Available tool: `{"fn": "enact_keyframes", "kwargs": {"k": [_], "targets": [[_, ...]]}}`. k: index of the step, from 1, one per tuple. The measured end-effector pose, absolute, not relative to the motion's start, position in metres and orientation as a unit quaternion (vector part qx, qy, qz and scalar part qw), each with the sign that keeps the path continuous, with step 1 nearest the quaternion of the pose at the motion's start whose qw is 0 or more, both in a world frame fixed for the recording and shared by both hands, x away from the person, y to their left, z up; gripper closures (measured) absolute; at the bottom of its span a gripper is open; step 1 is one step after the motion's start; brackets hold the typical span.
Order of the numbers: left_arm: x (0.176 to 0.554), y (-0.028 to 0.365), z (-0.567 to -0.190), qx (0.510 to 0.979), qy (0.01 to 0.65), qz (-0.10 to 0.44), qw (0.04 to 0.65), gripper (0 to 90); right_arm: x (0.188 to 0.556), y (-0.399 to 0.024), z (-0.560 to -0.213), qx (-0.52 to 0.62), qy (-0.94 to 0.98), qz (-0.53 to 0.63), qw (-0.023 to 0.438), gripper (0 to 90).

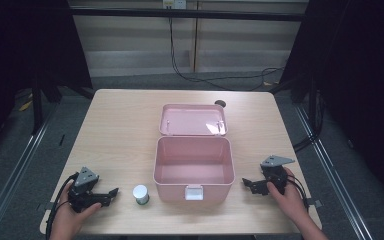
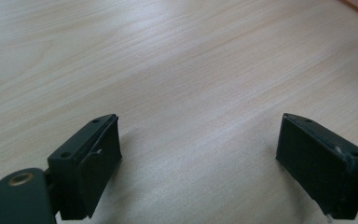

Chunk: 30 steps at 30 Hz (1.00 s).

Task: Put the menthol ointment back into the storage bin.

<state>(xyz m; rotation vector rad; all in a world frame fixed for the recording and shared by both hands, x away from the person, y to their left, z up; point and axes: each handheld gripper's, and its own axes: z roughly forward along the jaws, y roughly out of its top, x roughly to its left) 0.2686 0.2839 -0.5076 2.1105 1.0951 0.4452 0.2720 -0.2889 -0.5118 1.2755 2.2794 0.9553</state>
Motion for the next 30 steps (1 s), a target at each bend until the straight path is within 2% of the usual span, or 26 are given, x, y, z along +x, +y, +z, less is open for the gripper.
{"fn": "enact_keyframes", "kwargs": {"k": [6,10,13,18,25,30], "targets": [[0.268,0.283,-0.508,0.814,0.428,0.173,0.354,13.2,0.272,-0.289,-0.512,0.452,0.806,0.338,0.178,6.5],[0.266,0.278,-0.499,0.828,0.439,0.156,0.312,14.0,0.272,-0.289,-0.512,0.452,0.806,0.338,0.178,6.5],[0.264,0.273,-0.49,0.841,0.45,0.134,0.269,17.9,0.272,-0.289,-0.512,0.452,0.806,0.338,0.178,6.5],[0.258,0.266,-0.477,0.873,0.43,0.11,0.203,20.2,0.272,-0.289,-0.512,0.452,0.806,0.339,0.179,6.5],[0.252,0.254,-0.463,0.893,0.412,0.038,0.178,22.5,0.272,-0.289,-0.512,0.452,0.806,0.338,0.178,6.5],[0.249,0.238,-0.454,0.91,0.38,0.02,0.164,24.1,0.272,-0.289,-0.512,0.452,0.806,0.338,0.178,6.5]]}}
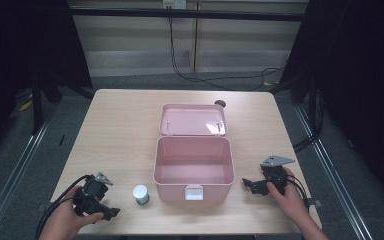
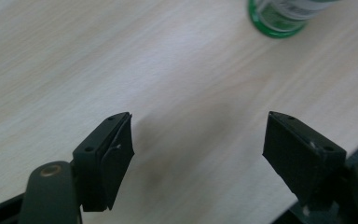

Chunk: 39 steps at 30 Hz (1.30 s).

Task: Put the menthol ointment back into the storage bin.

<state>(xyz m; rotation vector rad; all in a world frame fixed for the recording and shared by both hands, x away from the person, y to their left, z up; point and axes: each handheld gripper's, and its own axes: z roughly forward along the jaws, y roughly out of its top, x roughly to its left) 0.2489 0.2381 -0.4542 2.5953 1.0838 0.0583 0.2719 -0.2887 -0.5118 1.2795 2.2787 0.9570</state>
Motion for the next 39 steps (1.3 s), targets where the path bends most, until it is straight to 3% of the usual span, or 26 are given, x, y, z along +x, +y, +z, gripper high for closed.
{"fn": "enact_keyframes", "kwargs": {"k": [19,39], "targets": [[0.263,0.185,-0.428,0.945,0.301,-0.013,0.125,28.7,0.272,-0.289,-0.512,0.452,0.806,0.338,0.178,6.5],[0.282,0.158,-0.43,0.953,0.282,-0.025,0.11,34.2,0.272,-0.289,-0.512,0.452,0.806,0.338,0.178,6.5]]}}
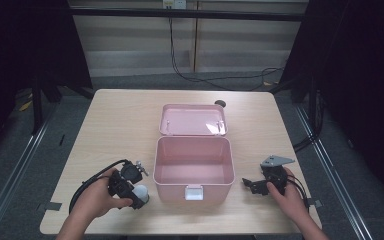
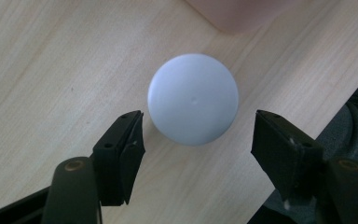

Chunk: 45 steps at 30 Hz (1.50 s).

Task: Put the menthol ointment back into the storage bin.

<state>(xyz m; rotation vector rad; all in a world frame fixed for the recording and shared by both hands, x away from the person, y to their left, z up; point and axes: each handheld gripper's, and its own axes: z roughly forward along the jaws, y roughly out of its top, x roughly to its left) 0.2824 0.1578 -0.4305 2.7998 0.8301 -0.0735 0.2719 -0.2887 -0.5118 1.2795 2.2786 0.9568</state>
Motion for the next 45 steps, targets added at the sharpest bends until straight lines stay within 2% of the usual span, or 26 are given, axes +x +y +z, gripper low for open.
{"fn": "enact_keyframes", "kwargs": {"k": [20,32,45], "targets": [[0.287,0.148,-0.427,0.958,0.262,-0.014,0.119,42.7,0.272,-0.289,-0.512,0.452,0.806,0.338,0.178,6.5],[0.289,0.147,-0.43,0.95,0.286,-0.01,0.123,50.0,0.272,-0.289,-0.512,0.452,0.806,0.338,0.179,6.5],[0.29,0.156,-0.418,0.942,0.316,-0.03,0.108,50.6,0.272,-0.289,-0.512,0.452,0.806,0.338,0.178,6.6]]}}
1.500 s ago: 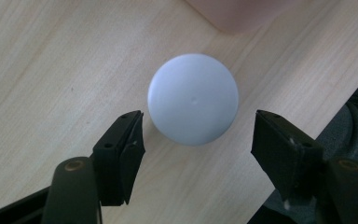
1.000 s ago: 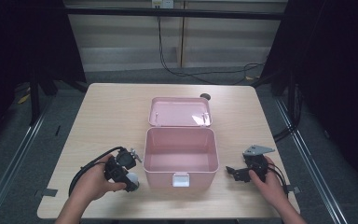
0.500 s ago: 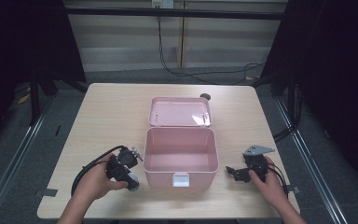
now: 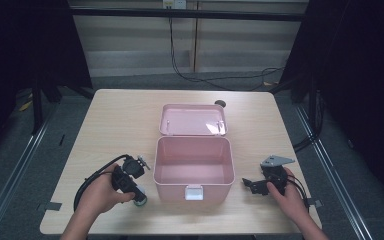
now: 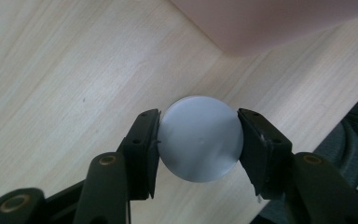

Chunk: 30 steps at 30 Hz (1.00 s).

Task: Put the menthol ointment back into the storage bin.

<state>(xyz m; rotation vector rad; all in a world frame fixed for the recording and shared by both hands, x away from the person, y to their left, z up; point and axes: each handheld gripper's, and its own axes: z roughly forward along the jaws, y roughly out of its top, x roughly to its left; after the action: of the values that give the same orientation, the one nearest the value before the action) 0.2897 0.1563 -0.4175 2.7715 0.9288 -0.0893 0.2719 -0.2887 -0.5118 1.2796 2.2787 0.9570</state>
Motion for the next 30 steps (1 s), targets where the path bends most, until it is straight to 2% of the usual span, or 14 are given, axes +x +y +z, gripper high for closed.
{"fn": "enact_keyframes", "kwargs": {"k": [16,30], "targets": [[0.298,0.171,-0.363,0.932,0.352,-0.049,0.069,50.7,0.272,-0.289,-0.512,0.452,0.806,0.337,0.179,6.6],[0.307,0.158,-0.312,0.935,0.347,-0.045,0.062,50.7,0.272,-0.289,-0.512,0.453,0.805,0.338,0.18,6.6]]}}
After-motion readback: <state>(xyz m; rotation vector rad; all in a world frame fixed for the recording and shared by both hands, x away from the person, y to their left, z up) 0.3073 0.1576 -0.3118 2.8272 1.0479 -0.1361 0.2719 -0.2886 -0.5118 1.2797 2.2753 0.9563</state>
